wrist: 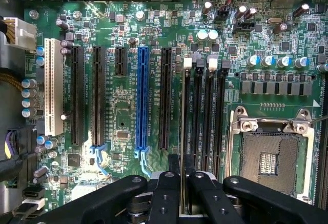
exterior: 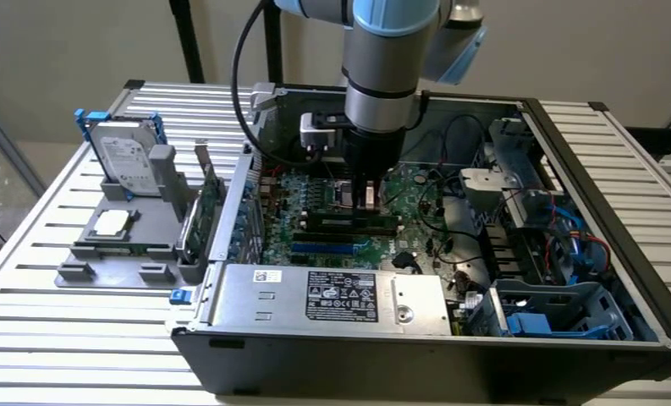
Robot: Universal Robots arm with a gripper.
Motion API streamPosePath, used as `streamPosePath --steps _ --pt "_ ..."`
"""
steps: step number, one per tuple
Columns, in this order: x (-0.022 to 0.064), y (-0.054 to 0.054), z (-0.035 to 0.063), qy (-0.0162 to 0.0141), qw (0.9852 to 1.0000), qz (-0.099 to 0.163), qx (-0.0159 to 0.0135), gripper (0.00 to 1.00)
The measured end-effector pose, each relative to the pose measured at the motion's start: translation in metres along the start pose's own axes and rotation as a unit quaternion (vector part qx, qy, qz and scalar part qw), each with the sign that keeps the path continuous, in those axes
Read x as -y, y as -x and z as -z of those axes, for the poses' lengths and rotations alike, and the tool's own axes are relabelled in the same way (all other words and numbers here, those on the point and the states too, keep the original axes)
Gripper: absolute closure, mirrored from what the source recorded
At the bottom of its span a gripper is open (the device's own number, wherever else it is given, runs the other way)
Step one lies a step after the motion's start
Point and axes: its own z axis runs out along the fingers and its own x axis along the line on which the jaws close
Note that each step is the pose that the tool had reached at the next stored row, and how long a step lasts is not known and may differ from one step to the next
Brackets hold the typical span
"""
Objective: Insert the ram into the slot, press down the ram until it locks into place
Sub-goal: 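Insert the ram into the slot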
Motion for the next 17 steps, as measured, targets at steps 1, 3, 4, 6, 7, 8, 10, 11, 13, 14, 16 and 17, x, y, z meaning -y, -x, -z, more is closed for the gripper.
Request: streamPosePath --steps 1,3,4,6,7,8,10,11,13,14,16,17 --pt "0.0 0.0007 0.0001 0.0 1.0 0.0 0.0 0.86" --pt "-0.0001 0.0024 0.0002 -0.0001 1.0 -0.001 -0.0001 0.86" --pt "-0.0002 0.0029 0.0002 -0.0001 1.0 -0.001 -0.0001 0.86" --pt "-0.0003 0.0032 0.0002 -0.0006 1.0 -0.001 0.0 0.86" --pt "-0.0003 0.0032 0.0001 -0.0008 1.0 -0.001 0.0001 0.86" --pt "-0.0004 0.0032 0.0001 -0.001 1.0 -0.001 0.0001 0.86" --pt "-0.0004 0.0032 0.0001 -0.0015 1.0 -0.001 0.0001 0.86" --pt "-0.0004 0.0032 0.0001 -0.0019 1.0 -0.001 0.0 0.86" --pt "-0.0004 0.0032 0.0001 -0.0029 1.0 -0.001 0.0 0.86" --pt "-0.0006 0.0032 0.0 -0.0037 1.0 -0.001 0.0 0.86" --pt "-0.001 0.0032 -0.0003 -0.0058 1.0 -0.001 -0.0001 0.86" --pt "-0.0015 0.0032 -0.0007 -0.0072 1.0 -0.001 -0.0001 0.86"
